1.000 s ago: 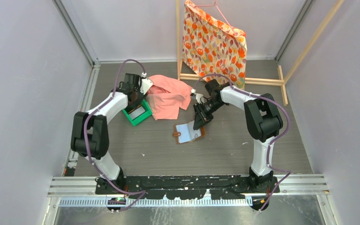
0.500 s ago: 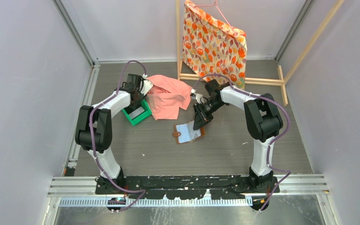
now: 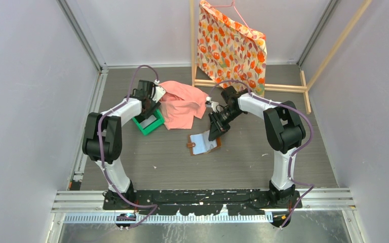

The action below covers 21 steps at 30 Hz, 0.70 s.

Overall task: Put the credit cards into the card holder
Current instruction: Pick up the credit card from the storage box.

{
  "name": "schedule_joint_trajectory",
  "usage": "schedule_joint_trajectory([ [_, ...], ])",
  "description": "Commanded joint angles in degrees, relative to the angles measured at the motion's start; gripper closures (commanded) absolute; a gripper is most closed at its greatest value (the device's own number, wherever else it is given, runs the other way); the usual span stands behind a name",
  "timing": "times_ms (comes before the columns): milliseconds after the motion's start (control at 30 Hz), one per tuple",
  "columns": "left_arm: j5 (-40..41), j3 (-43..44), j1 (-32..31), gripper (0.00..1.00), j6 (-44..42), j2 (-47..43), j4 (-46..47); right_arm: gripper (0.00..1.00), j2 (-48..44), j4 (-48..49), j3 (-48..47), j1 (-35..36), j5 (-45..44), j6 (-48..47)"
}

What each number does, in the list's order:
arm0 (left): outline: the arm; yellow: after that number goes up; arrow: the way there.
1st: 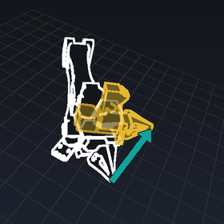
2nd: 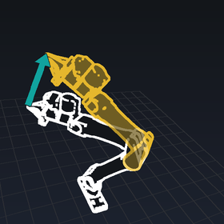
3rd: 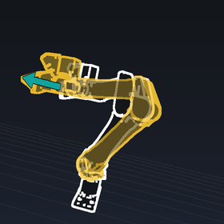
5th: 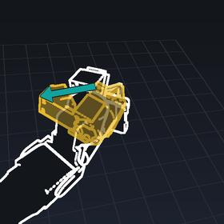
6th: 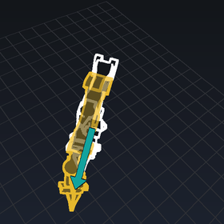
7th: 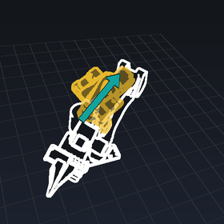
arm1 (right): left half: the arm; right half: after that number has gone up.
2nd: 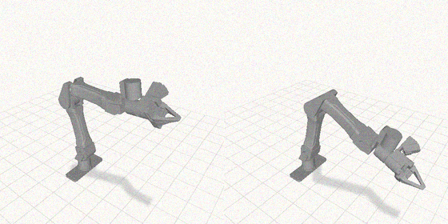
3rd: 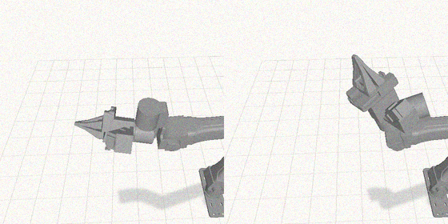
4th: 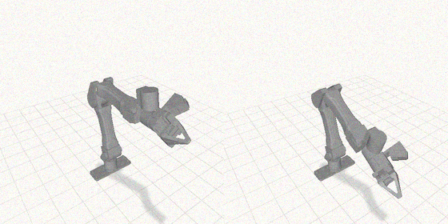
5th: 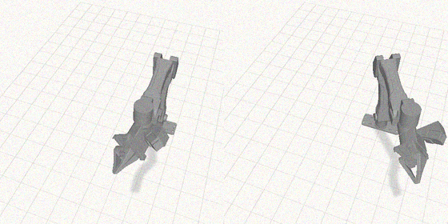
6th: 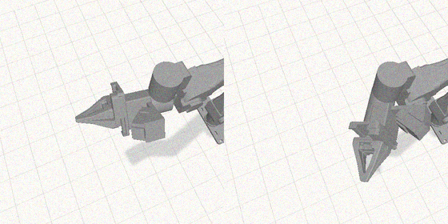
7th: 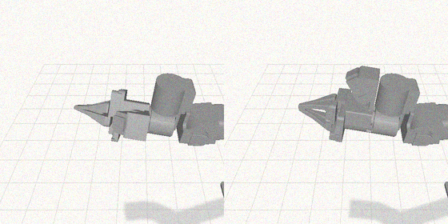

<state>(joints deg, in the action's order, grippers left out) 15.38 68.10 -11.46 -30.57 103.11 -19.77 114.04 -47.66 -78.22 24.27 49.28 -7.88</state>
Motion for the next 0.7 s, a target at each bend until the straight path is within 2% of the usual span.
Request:
schedule_joint_trajectory([
  [0,2.7,-0.27,0.39,0.38,-0.56,2.17,3.52,0.77,-2.1,-0.8,-2.11,0.25,1.69,-1.17],
  [67,3.68,-0.15,0.39,0.4,-0.59,2.47,3.94,0.77,-2.2,-0.82,-2.1,0.27,1.7,-1.26],
  [333,6.84,-0.25,0.39,0.62,-1.21,0.93,4.82,0.77,-2.16,-0.95,-2.14,0.29,1.79,-1.44],
  [667,7.5,-1.03,0.39,0.84,-1.81,-0.98,5.45,0.77,-2.19,-0.95,-2.15,0.31,1.88,-1.44],
])
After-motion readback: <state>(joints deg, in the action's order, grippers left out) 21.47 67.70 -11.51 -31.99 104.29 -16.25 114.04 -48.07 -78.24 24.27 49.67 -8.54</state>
